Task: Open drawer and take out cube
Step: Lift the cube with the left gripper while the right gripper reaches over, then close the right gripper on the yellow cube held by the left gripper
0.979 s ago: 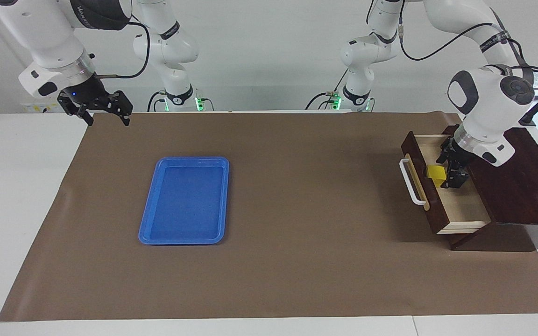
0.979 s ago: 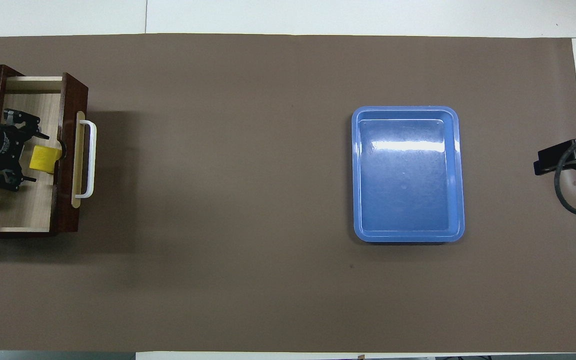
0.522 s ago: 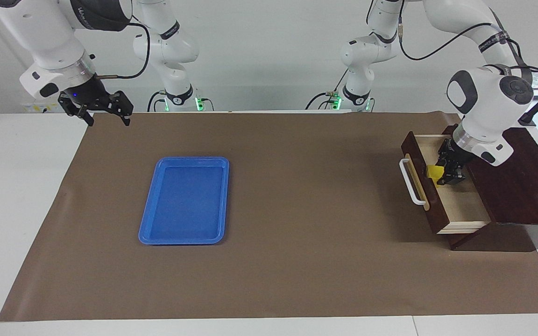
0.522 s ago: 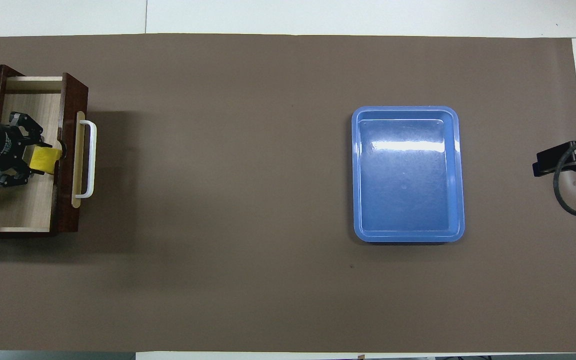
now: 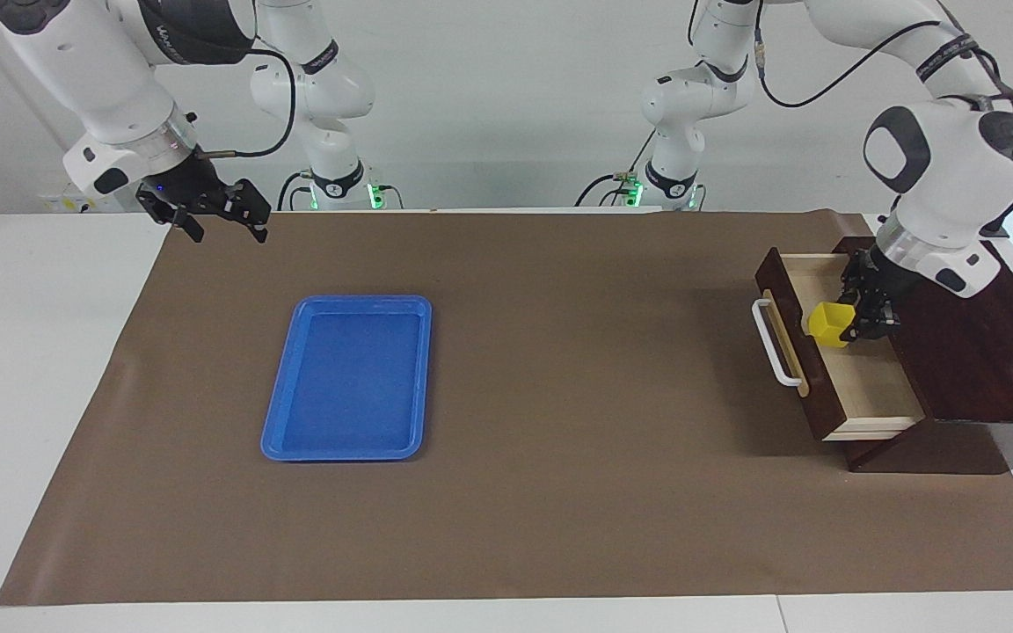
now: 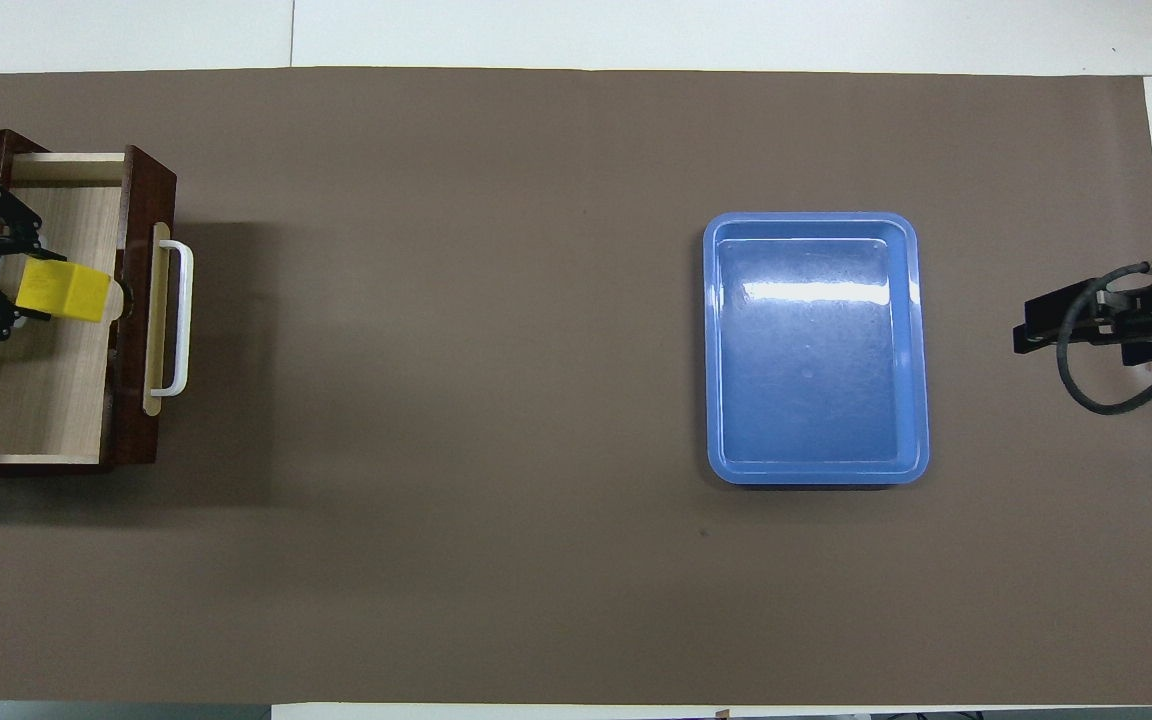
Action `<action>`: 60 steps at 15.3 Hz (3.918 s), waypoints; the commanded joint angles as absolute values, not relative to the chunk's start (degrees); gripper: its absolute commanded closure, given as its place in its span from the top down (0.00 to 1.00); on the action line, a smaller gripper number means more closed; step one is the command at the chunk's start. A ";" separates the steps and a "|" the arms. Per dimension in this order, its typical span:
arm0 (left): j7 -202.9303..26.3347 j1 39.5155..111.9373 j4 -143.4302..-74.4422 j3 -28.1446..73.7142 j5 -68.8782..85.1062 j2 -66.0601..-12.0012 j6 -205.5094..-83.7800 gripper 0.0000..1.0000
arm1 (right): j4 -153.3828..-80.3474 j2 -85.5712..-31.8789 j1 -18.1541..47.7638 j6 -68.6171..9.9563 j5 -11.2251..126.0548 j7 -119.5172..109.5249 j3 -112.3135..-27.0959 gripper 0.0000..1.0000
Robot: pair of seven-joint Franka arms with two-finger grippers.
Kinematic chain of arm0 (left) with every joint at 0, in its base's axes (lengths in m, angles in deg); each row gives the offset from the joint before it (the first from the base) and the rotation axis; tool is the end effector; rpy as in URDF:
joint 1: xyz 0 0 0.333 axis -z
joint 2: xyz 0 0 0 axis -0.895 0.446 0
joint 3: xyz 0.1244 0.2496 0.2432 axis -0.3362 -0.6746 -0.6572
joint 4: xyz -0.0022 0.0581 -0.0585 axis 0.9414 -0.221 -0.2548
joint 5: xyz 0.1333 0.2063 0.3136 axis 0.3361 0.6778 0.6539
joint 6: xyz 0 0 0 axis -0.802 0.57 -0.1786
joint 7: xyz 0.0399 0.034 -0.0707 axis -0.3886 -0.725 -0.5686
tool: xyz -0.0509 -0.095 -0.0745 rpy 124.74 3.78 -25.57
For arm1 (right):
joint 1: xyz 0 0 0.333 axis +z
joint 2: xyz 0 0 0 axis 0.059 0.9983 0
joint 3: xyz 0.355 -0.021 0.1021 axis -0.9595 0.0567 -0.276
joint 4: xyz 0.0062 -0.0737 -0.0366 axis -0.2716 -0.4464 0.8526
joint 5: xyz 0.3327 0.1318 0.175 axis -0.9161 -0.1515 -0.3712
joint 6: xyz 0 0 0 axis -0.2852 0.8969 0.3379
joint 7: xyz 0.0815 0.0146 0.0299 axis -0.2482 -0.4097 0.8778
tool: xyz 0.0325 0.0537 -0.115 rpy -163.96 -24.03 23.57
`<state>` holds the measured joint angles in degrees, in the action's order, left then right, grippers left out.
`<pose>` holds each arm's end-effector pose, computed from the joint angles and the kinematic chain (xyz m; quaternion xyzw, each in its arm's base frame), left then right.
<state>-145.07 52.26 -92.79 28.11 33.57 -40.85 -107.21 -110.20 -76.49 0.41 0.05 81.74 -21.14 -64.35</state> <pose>0.6178 0.0373 0.5630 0.7926 0.6097 -0.0058 0.0059 0.5341 0.0045 0.6200 -0.9937 0.0809 0.0593 0.0505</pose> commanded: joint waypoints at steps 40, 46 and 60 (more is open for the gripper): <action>-197.84 84.78 -79.54 28.11 35.36 -33.01 -101.54 0.00 | -93.19 -43.92 31.33 -33.02 34.21 -102.64 -64.88 1.00; -197.66 84.87 -79.54 28.11 35.54 -33.01 -101.18 0.00 | -92.92 -44.01 32.64 -33.20 35.62 -104.49 -64.88 1.00; -197.57 85.22 -79.54 28.11 35.71 -33.09 -100.66 0.00 | -92.74 -44.71 33.70 -35.48 37.11 -107.91 -64.61 0.00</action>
